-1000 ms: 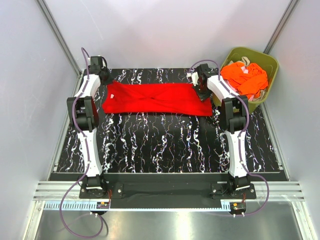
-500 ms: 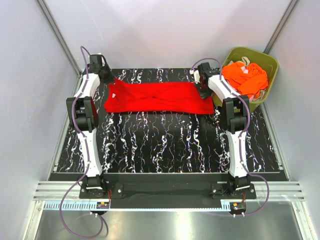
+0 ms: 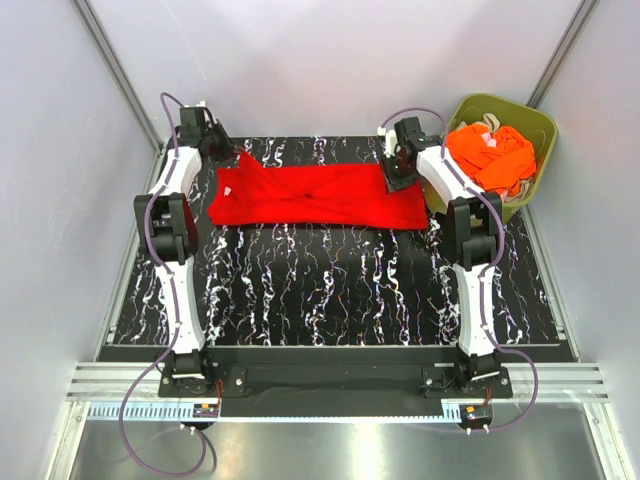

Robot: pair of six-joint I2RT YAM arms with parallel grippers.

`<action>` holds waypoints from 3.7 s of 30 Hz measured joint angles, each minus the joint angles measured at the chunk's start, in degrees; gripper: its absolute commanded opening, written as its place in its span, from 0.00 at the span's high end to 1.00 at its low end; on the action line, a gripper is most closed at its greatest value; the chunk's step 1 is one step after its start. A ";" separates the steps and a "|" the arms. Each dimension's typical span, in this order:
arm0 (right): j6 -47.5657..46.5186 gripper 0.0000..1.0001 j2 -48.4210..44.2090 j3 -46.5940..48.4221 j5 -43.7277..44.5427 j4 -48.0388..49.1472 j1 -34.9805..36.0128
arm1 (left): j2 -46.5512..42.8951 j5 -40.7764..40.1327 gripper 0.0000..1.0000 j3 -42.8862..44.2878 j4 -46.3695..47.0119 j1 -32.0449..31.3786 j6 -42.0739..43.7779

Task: Fold and stack the t-shirts
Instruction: Fold the tshirt

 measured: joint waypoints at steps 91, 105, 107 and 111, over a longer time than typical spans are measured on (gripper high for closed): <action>31.87 0.53 -35.52 -43.30 9.38 14.99 15.13 | -21.94 -17.66 0.73 -41.35 -1.05 5.31 -4.68; 72.48 0.51 -30.91 -40.30 25.20 2.27 13.09 | -21.70 -17.59 0.76 -40.57 -3.63 6.14 -3.02; 80.24 0.51 -32.04 -41.68 26.47 1.49 13.03 | -21.57 -17.59 0.76 -40.57 -3.76 6.19 -3.02; 90.60 0.48 -32.33 -42.07 28.85 0.50 12.59 | -21.57 -17.57 0.82 -40.30 -3.80 6.25 -2.99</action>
